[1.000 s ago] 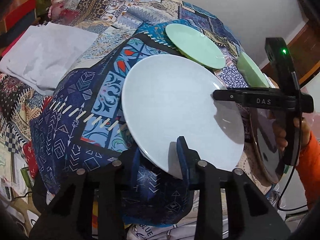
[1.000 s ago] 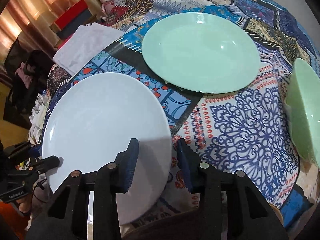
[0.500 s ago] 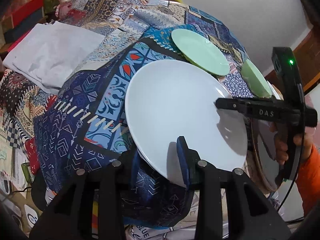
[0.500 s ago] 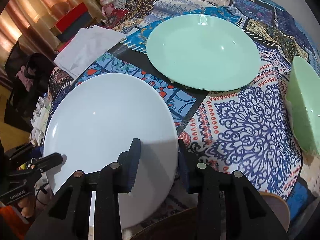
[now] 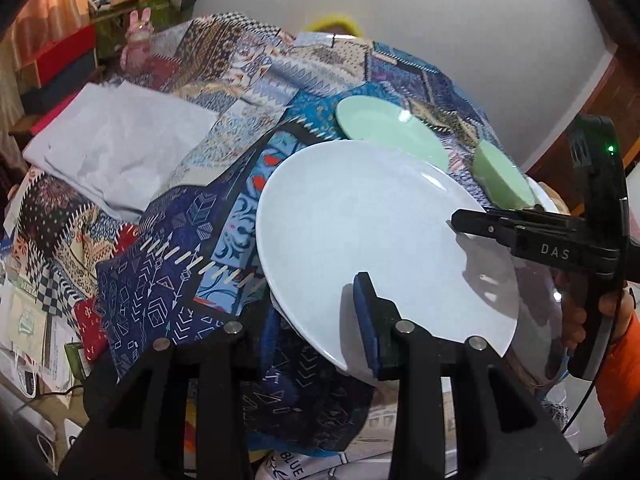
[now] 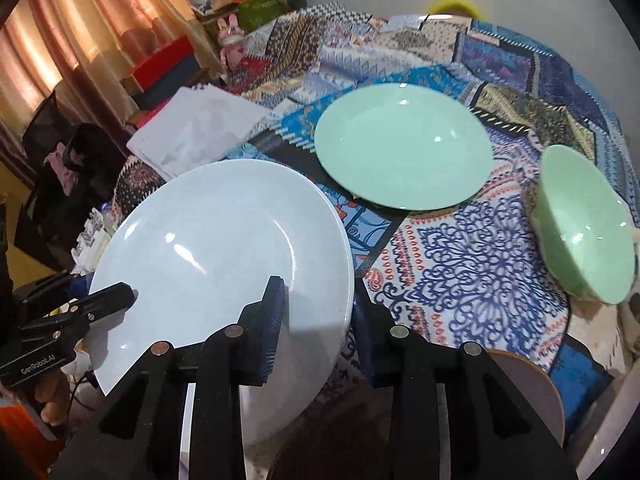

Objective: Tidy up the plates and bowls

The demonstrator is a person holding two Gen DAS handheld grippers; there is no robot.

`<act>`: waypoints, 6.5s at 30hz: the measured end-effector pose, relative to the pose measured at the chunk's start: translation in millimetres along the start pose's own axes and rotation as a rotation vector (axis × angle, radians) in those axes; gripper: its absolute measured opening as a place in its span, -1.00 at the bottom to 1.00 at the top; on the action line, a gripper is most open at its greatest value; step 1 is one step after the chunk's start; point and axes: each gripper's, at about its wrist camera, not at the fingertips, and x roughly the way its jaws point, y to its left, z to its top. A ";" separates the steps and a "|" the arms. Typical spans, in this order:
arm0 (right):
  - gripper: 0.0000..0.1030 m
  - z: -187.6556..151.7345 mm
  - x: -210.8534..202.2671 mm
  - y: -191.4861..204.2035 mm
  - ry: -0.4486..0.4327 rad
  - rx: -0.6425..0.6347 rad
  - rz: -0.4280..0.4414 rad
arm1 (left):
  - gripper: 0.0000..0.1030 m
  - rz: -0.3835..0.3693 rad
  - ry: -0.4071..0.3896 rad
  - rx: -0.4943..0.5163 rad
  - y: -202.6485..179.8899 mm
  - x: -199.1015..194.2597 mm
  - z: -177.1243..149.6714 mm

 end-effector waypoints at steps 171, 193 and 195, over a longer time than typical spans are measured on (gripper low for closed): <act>-0.23 55.3 52.2 -79.7 0.077 0.175 -0.158 | -0.54 0.019 0.101 0.193 -34.4 212.3 177.0; -0.45 65.9 60.7 -60.9 0.085 0.142 -0.115 | -0.53 -0.069 0.180 0.132 -1.3 140.6 115.0; -0.45 63.6 63.6 -62.3 0.106 0.143 -0.115 | -0.53 -0.067 0.178 0.142 0.6 134.5 107.6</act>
